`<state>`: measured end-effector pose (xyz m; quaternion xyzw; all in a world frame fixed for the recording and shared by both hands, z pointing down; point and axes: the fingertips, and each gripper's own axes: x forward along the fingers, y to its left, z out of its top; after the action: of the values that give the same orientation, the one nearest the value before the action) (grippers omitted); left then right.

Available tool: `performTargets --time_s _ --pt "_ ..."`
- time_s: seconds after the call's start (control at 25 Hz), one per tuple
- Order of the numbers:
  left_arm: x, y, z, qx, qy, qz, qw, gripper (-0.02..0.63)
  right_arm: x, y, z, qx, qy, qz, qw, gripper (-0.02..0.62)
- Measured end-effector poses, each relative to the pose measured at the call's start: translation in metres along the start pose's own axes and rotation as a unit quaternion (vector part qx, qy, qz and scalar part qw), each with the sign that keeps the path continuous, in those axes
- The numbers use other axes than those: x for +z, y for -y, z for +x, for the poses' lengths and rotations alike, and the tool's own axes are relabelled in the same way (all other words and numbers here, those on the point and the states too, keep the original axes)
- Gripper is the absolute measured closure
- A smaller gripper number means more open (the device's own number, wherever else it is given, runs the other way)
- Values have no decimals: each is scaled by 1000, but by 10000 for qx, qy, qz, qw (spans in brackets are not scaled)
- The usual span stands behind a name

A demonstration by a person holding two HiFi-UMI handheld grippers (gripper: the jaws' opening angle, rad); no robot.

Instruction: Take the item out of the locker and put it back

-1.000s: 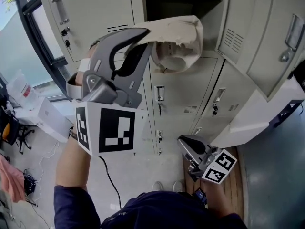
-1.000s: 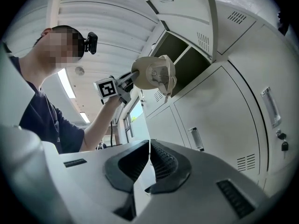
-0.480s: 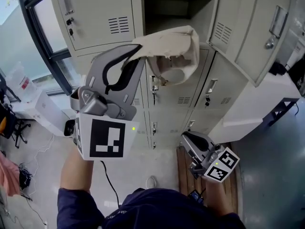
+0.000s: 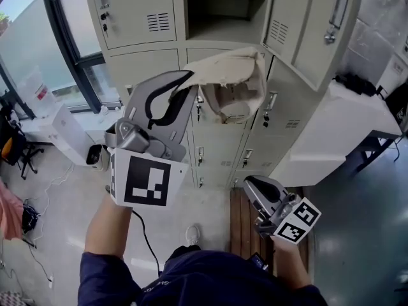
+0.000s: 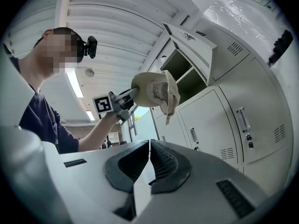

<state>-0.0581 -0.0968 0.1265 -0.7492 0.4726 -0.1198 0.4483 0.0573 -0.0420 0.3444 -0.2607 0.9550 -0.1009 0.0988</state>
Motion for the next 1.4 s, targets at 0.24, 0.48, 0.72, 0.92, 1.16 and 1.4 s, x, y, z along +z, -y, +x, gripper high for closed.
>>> performTargets --time_s 0.24,0.48,0.72,0.92,1.16,1.4 --pt "28 25 -27 29 -128 -102 9999 588 -4 -21 -38 113 -29 64 9999 588" --pt "39 47 -47 -58 -326 -195 9993 588 -6 -30 -60 179 63 168 9997 588" --pt "31 63 -69 -107 -408 -316 9986 588 -9 -36 -62 224 84 239 9994 588" --pt "11 71 -89 -118 -506 -553 9971 588 -15 -36 -54 171 21 273 9995 588" --pt "-16 76 -112 -199 -515 -924 9942 588 -21 -40 -36 60 3 307 9995 588" --pt "-57 88 -130 -446 -501 -1457 9871 588 -33 -37 -22 -230 -30 400 9989 588"
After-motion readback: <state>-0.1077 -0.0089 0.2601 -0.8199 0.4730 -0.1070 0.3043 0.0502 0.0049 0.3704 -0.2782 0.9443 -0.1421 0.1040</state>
